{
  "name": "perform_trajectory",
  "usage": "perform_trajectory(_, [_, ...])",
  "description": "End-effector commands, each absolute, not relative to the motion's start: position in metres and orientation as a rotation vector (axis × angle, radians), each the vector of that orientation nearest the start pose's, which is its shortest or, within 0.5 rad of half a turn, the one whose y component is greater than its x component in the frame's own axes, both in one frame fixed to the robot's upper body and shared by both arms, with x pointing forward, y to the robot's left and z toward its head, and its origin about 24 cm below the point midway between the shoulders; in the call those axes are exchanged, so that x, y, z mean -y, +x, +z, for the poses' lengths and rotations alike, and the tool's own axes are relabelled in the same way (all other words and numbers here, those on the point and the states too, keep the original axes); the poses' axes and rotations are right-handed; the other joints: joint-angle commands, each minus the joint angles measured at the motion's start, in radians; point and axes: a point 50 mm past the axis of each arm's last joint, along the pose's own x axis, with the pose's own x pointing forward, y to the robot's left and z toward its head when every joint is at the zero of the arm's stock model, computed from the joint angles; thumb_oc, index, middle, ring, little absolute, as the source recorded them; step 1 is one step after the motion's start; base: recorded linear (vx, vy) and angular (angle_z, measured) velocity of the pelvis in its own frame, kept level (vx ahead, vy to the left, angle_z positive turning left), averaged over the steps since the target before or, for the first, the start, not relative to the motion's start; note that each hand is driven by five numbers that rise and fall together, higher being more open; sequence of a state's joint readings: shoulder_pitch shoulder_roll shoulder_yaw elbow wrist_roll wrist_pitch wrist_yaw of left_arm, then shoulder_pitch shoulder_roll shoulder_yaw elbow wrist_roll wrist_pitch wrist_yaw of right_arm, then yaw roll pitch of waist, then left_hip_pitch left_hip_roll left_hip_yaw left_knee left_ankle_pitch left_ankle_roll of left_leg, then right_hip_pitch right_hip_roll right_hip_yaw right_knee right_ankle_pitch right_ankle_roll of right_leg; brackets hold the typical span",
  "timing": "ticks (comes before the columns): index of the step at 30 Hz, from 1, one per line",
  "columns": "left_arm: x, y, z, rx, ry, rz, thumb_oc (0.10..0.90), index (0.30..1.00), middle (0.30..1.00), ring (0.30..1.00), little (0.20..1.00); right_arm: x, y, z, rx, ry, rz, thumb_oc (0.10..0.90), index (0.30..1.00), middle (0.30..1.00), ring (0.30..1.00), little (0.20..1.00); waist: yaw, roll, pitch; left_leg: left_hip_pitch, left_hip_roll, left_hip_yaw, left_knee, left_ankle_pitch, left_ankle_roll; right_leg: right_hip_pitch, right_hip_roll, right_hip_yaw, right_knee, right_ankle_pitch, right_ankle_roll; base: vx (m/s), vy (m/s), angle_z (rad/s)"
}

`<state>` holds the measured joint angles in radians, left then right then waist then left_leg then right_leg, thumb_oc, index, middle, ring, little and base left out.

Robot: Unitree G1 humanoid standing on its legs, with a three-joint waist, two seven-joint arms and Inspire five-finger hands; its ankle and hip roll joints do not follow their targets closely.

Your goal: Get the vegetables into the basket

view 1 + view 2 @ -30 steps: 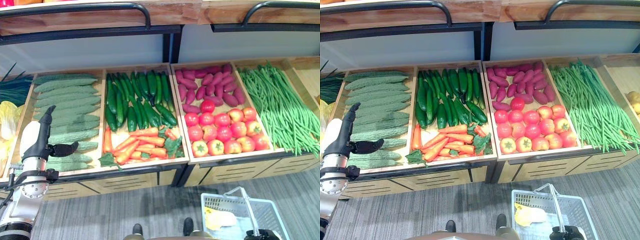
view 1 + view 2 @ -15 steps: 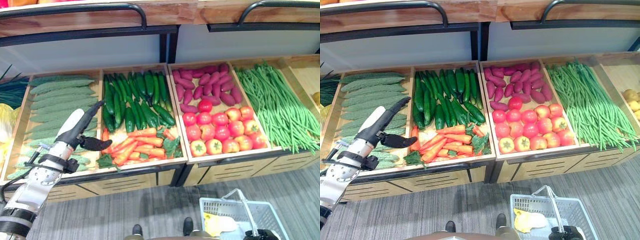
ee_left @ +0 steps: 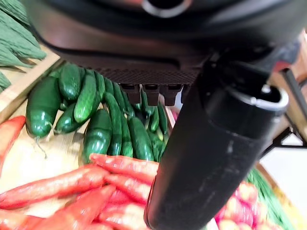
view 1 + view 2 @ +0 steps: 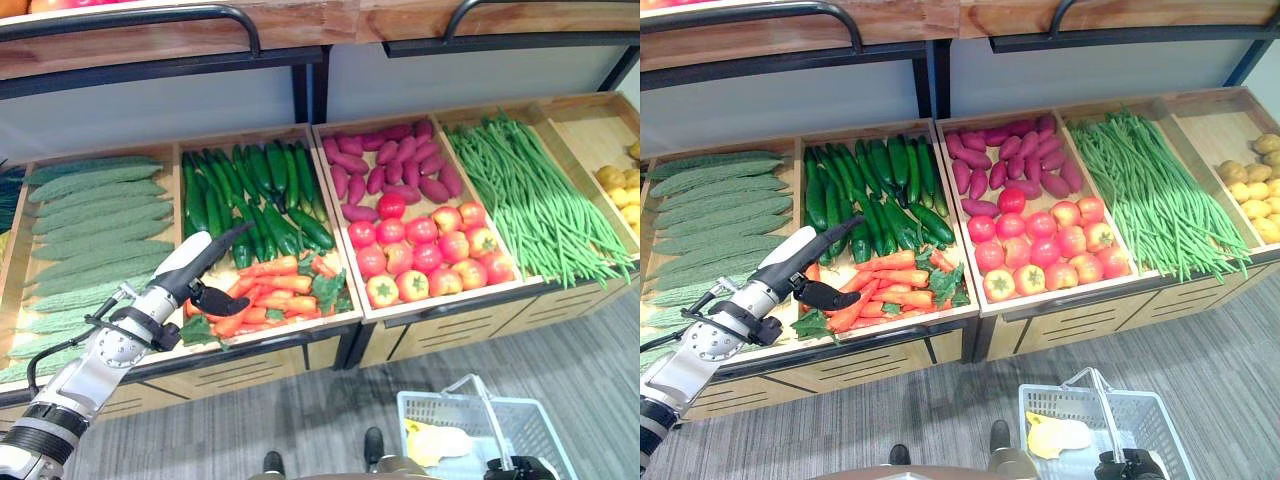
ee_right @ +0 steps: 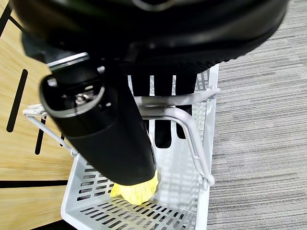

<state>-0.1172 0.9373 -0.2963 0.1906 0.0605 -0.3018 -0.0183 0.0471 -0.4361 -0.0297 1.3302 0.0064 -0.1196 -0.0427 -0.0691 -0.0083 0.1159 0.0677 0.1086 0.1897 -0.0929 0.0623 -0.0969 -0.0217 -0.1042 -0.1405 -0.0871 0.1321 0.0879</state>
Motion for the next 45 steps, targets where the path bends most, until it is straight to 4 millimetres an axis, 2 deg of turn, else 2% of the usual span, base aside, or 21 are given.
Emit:
perform_trajectory(1, [-0.256, 0.293, 0.155, 0.346, 1.085, -0.249, 0.900, 1.000, 1.000, 1.000, 1.000, 0.347, 0.078, -0.118, -1.136, -0.476, -0.369, 0.400, 0.300, 0.300, 0.300, 0.300, -0.004, -0.036, -0.026, 0.008, 0.038, -0.003, 0.006, -0.037, -0.031, -0.022, -0.099, 0.037, 0.000, 0.047, 0.105, 0.01, -0.001, -0.08])
perform_trajectory(10, [-0.255, 0.303, 0.143, 0.303, 1.168, -0.248, 0.900, 1.000, 1.000, 1.000, 1.000, 0.349, 0.082, -0.116, -1.119, -0.481, -0.377, 0.400, 0.300, 0.300, 0.300, 0.300, -0.018, -0.030, -0.015, 0.001, 0.041, 0.009, 0.006, -0.035, -0.032, -0.039, -0.094, 0.052, 0.000, 0.051, 0.104, 0.01, 0.000, -0.05])
perform_trajectory(18, [-0.247, 0.313, 0.139, 0.313, 1.200, -0.236, 0.900, 1.000, 1.000, 1.000, 1.000, 0.349, 0.085, -0.115, -1.106, -0.489, -0.381, 0.400, 0.300, 0.300, 0.300, 0.300, -0.028, -0.029, 0.001, -0.008, 0.047, 0.022, 0.006, -0.033, -0.033, -0.063, -0.085, 0.070, 0.000, 0.055, 0.103, 0.00, -0.007, -0.08])
perform_trajectory(23, [-0.240, 0.318, 0.125, 0.285, 1.205, -0.262, 0.900, 1.000, 1.000, 1.000, 1.000, 0.347, 0.089, -0.116, -1.099, -0.496, -0.372, 0.400, 0.300, 0.300, 0.300, 0.300, -0.040, -0.027, 0.005, -0.004, 0.049, 0.032, 0.006, -0.035, -0.034, -0.065, -0.082, 0.080, 0.000, 0.054, 0.101, 0.01, -0.007, -0.07])
perform_trajectory(27, [-0.233, 0.320, 0.122, 0.293, 1.212, -0.280, 0.900, 1.000, 1.000, 1.000, 1.000, 0.344, 0.091, -0.116, -1.090, -0.495, -0.366, 0.400, 0.300, 0.300, 0.300, 0.300, -0.043, -0.027, 0.007, -0.002, 0.052, 0.038, 0.006, -0.036, -0.035, -0.067, -0.080, 0.085, 0.000, 0.052, 0.101, 0.01, -0.002, -0.07])
perform_trajectory(35, [-0.233, 0.323, 0.105, 0.238, 1.237, -0.280, 0.900, 1.000, 1.000, 1.000, 1.000, 0.342, 0.090, -0.118, -1.095, -0.498, -0.364, 0.400, 0.300, 0.300, 0.300, 0.300, -0.049, -0.029, 0.008, 0.002, 0.053, 0.045, 0.006, -0.040, -0.036, -0.067, -0.079, 0.085, 0.000, 0.054, 0.101, 0.00, 0.000, 0.00])
perform_trajectory(36, [-0.234, 0.323, 0.102, 0.223, 1.243, -0.279, 0.714, 0.739, 0.739, 0.739, 0.739, 0.342, 0.090, -0.118, -1.095, -0.500, -0.365, 0.400, 0.300, 0.300, 0.300, 0.300, -0.050, -0.030, 0.009, 0.002, 0.052, 0.046, 0.006, -0.040, -0.036, -0.067, -0.079, 0.085, 0.000, 0.054, 0.100, 0.00, 0.000, 0.00])
perform_trajectory(37, [-0.235, 0.323, 0.098, 0.209, 1.250, -0.278, 0.400, 0.300, 0.300, 0.300, 0.300, 0.342, 0.091, -0.118, -1.094, -0.499, -0.362, 0.400, 0.300, 0.300, 0.300, 0.300, -0.051, -0.030, 0.010, 0.003, 0.052, 0.047, 0.006, -0.040, -0.035, -0.067, -0.078, 0.086, 0.000, 0.054, 0.100, 0.00, 0.000, 0.00])
perform_trajectory(45, [-0.249, 0.319, 0.071, 0.089, 1.290, -0.247, 0.400, 0.300, 0.300, 0.300, 0.300, 0.341, 0.089, -0.119, -1.100, -0.504, -0.357, 0.400, 0.300, 0.300, 0.300, 0.300, -0.052, -0.033, 0.009, 0.007, 0.053, 0.055, 0.006, -0.041, -0.036, -0.067, -0.075, 0.092, 0.000, 0.053, 0.100, 0.00, 0.000, 0.00])
